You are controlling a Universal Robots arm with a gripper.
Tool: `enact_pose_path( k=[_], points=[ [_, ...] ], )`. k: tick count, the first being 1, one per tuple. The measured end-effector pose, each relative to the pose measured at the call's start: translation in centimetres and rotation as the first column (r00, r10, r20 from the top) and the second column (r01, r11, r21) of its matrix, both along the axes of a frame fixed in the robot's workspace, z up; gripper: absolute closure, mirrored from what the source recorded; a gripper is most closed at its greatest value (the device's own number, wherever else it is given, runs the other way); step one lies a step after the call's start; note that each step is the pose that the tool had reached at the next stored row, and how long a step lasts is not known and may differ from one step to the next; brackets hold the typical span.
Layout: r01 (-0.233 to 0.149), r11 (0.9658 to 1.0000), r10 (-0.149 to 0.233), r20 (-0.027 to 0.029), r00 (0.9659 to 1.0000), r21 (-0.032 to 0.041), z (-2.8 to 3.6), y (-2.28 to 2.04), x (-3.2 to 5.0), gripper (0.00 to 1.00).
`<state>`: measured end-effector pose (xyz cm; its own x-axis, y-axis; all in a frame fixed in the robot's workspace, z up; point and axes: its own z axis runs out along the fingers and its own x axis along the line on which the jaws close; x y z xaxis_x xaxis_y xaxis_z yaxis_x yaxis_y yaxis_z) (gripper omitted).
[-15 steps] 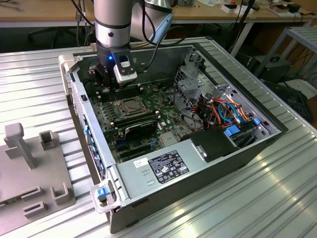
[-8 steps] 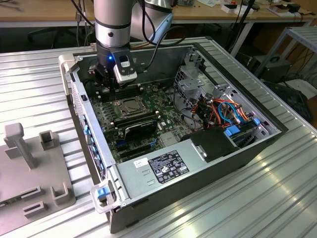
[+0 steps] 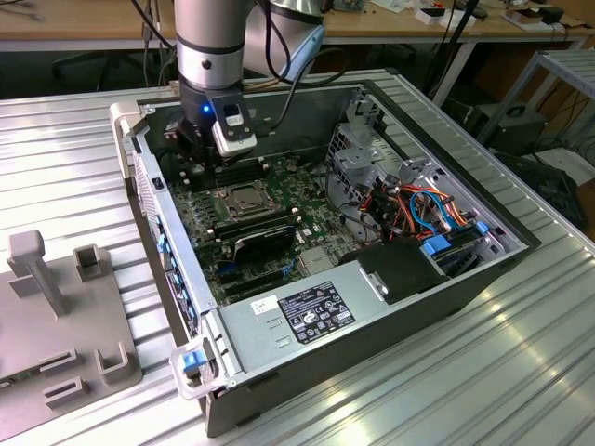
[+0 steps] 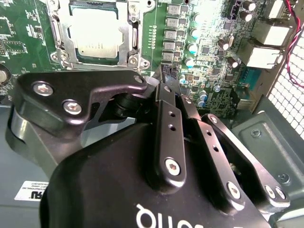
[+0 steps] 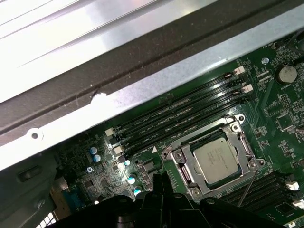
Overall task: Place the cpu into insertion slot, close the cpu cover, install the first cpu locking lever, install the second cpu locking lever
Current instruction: 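Install the first cpu locking lever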
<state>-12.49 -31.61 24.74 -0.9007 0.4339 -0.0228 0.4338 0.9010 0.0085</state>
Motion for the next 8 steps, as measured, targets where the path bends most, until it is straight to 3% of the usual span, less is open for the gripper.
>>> enact_pose_path(
  k=[2, 4, 8],
  points=[
    [-0.045, 0.999, 0.045, -0.0003, 0.999, -0.0001, -0.01, 0.01, -0.17, 0.89],
    [-0.104, 0.9946, 0.104, -0.0003, 0.9946, -0.0002, -0.04, 0.01, -0.18, 0.89],
    [-0.131, 0.9914, 0.131, -0.0002, 0.9914, 0.0, -0.05, 0.35, -0.03, 0.89]
  ],
)
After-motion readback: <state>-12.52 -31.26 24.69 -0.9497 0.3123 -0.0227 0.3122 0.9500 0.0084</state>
